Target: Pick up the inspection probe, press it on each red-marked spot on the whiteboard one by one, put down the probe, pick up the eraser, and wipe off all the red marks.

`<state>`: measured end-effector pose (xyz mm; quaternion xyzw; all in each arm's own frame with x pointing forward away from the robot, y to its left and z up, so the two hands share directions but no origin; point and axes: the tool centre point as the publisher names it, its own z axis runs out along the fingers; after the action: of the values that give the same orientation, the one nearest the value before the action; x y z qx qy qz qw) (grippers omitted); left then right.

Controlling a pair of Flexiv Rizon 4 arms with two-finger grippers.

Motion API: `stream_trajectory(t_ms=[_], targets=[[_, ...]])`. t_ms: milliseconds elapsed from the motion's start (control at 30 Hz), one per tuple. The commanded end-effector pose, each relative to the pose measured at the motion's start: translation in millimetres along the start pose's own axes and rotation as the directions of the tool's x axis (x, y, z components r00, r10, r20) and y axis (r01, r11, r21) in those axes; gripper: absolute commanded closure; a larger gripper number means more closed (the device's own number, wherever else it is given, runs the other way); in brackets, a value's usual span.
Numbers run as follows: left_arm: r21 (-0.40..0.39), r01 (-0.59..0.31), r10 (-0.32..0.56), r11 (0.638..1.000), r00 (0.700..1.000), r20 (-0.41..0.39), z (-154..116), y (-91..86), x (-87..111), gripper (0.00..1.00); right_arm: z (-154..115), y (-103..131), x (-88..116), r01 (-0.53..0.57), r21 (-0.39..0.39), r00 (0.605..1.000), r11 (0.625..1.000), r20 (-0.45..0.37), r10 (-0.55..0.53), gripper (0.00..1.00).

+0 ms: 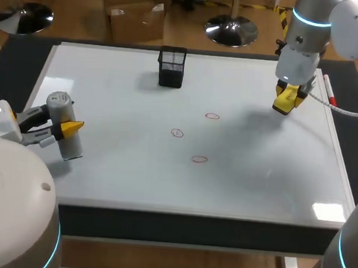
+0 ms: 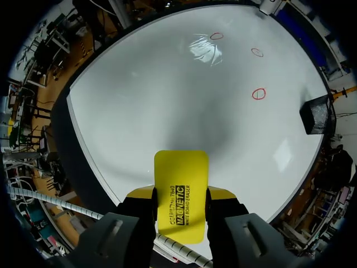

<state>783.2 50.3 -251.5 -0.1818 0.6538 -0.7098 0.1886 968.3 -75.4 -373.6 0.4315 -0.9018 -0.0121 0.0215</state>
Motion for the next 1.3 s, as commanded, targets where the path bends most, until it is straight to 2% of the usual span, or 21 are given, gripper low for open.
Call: stream_trajectory(t_ms=[33,267,467,633,800,1300], targets=[[0.0,0.0,0.0,1.0,1.0,0.002,0,-1.4,0.3,1.0,-5,34,-19,0.027,0.027,0.999,0.999,-0.033,-0.026,1.0],[0.0,0.0,0.0,1.0,1.0,0.002,0,-1.4,0.3,1.0,-3,65,-49,0.126,0.043,0.992,0.991,-0.039,-0.124,1.0],[0.0,0.0,0.0,1.0,1.0,0.002,0,-1.4,0.3,1.0,-10,104,-82,0.19,0.065,0.982,0.98,-0.03,-0.188,1.0],[0.0,0.0,0.0,1.0,1.0,0.002,0,-1.4,0.3,1.0,-12,137,-108,0.276,0.092,0.961,0.957,-0.045,-0.272,1.0],[0.0,0.0,0.0,1.0,1.0,0.002,0,-1.4,0.3,1.0,-7,167,-130,0.358,0.085,0.933,0.93,-0.06,-0.354,1.0],[0.0,0.0,0.0,1.0,1.0,0.002,0,-1.4,0.3,1.0,20,235,-168,0.507,0.017,0.861,0.862,-0.041,-0.506,1.0]])
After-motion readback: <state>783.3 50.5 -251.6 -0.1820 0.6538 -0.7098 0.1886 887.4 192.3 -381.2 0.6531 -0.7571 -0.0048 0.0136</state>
